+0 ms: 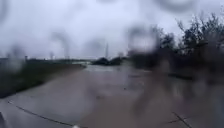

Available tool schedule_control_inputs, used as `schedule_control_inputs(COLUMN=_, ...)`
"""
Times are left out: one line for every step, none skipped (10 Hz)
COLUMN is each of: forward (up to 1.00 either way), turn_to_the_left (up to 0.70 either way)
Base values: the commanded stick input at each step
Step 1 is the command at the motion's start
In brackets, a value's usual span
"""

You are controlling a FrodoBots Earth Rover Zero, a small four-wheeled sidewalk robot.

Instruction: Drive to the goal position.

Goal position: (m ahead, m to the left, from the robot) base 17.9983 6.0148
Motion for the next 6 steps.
schedule_control_inputs(forward=0.7, turn_to_the_left=0.0)
schedule_control_inputs(forward=0.7, turn_to_the_left=0.04)
schedule_control_inputs(forward=0.7, turn_to_the_left=0.16)
schedule_control_inputs(forward=0.7, turn_to_the_left=0.34)
schedule_control_inputs(forward=0.7, turn_to_the_left=0.19)
schedule_control_inputs(forward=0.7, turn_to_the_left=0.0)
